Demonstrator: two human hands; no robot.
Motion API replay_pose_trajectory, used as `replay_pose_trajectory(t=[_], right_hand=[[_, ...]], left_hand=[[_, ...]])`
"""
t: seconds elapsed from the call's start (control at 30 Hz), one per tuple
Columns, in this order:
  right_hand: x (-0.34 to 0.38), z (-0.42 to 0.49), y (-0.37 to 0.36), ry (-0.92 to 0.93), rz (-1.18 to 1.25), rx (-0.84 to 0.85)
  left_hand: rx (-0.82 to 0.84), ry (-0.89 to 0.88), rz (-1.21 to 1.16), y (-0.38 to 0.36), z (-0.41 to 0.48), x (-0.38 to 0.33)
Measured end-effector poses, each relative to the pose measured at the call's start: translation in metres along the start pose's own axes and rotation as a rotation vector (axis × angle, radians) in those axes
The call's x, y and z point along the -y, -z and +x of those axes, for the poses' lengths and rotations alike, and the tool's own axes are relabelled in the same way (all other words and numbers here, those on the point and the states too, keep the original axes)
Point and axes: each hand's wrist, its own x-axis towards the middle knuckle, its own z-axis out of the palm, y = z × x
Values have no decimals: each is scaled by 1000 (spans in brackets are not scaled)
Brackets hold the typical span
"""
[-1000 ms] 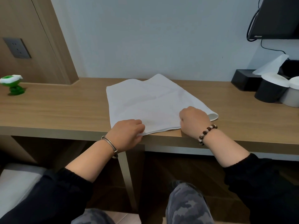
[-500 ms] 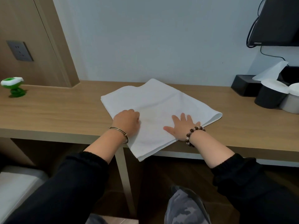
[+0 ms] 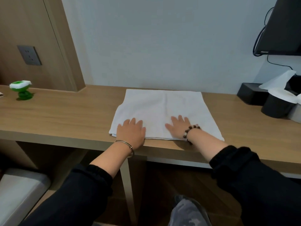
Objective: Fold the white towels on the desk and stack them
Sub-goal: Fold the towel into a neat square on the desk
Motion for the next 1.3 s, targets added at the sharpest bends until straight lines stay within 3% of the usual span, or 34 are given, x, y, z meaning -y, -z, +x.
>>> replay_pose_trajectory(t=[0.13,0.23,0.3,0.37,0.43,0.5,0.57,0.67,0.83,0.97,1.2,1.3], right_hand=[[-28,2,2,-12,-128,19],[-44,6,24,-229,-347,-50],[-37,10,34,-232,-402,-168],[-18,15,36,-77,-199,-214],[2,20,31,59,7,-192],[13,21,16,99,40,-128],[13,22,-4,105,-79,-63],[6,25,-15,130,-140,-77],[-2,22,-19,256,-191,-80],[-13,22,-19,394,-207,-91],[-22,30,-11,518,-238,-68],[-21,32,-7,537,-259,-57]], left_hand=[[-54,-63,78,10,-8,-18],[-31,-221,2,23,-18,-39],[110,-284,-335,28,-23,-52],[275,-272,-907,32,-24,-56],[87,-125,-1306,34,-18,-45],[-226,129,-1397,31,-6,-20],[-385,369,-1303,25,10,11],[-289,489,-1074,12,34,50],[-92,287,-700,9,65,65],[-113,219,-608,8,70,69],[-169,111,-110,21,48,118],[-195,33,-10,17,40,124]])
